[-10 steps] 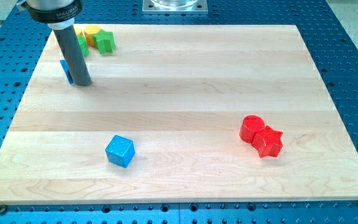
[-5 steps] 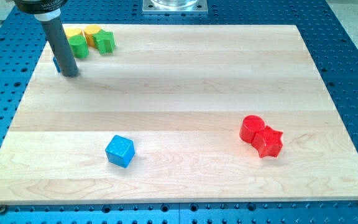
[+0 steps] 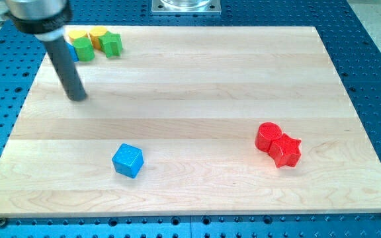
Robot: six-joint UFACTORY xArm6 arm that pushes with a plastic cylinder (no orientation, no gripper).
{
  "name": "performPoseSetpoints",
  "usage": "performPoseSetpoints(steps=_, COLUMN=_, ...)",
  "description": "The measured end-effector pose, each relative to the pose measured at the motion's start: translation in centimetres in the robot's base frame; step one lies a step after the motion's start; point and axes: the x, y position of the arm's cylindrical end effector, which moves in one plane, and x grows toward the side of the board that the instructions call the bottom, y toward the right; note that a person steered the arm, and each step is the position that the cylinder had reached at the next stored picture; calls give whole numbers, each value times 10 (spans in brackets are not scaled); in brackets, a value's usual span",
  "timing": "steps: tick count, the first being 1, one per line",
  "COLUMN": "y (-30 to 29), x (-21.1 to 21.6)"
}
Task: Move the blue blocks to the green blocks
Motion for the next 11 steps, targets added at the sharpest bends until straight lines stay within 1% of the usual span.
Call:
performPoseSetpoints(steps=1, y=85, x=31)
performPoseSetpoints(steps=2, y=148, x=86)
performPoseSetpoints(steps=3, y=169, x=146)
performPoseSetpoints(steps=4, y=108, x=147)
performPoseSetpoints(steps=5, y=33, x=143)
performPoseSetpoints(steps=6, y=-4, x=138)
performPoseSetpoints(steps=9, y=-12, x=4)
performPoseSetpoints(steps=10, y=-7, x=-25)
performPoseSetpoints(steps=11, y=4, x=-35)
